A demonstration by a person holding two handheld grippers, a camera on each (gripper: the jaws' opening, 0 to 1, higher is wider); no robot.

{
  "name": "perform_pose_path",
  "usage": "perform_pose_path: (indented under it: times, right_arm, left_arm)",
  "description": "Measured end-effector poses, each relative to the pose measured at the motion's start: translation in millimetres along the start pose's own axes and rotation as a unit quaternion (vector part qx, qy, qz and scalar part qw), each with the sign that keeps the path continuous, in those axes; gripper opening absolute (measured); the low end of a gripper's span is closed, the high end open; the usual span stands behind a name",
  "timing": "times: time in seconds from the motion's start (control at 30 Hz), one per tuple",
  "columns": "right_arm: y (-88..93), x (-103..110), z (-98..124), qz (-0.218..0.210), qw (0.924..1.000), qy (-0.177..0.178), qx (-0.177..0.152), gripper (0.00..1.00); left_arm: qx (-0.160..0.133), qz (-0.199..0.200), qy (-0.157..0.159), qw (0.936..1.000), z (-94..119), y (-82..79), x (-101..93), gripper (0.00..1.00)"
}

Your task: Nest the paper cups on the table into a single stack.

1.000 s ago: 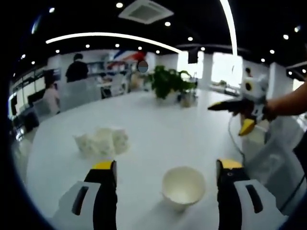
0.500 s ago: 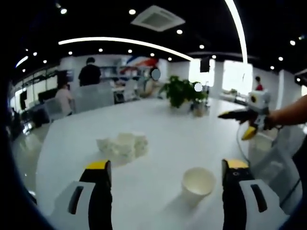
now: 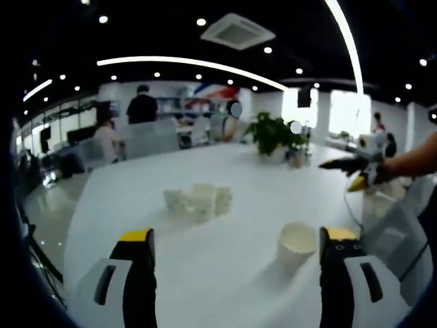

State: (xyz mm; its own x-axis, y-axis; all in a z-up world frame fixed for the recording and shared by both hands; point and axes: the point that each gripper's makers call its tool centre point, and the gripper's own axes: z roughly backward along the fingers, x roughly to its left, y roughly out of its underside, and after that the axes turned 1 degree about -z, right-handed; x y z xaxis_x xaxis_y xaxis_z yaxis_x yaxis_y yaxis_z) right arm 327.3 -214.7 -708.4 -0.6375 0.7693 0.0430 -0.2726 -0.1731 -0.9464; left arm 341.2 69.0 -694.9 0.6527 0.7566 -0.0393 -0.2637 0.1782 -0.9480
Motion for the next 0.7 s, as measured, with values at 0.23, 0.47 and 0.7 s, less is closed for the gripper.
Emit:
perform_pose_path:
  times: [0.23, 0.47, 0.7]
  right_arm:
    - [-4.9, -5.9, -2.2, -0.007, 0.9999, 0.005, -0.006, 1.0]
    - [-8.7, -3.2, -6.1, -0.004, 0.9999, -0.003, -0.009, 1.0]
    - [-12.3, -7.3, -4.5, -0.008, 0.9999, 0.002, -0.013, 1.0]
  left_arm:
    - [0.008, 0.005, -0.014, 0.9999, 8.4, 3.7, 5.4, 0.99]
    - [-0.001, 0.006, -0.021, 0.9998, 11.8, -2.1, 9.1, 0.99]
    - [0.012, -0.016, -0.046, 0.9987, 11.3, 0.7, 14.6, 0.99]
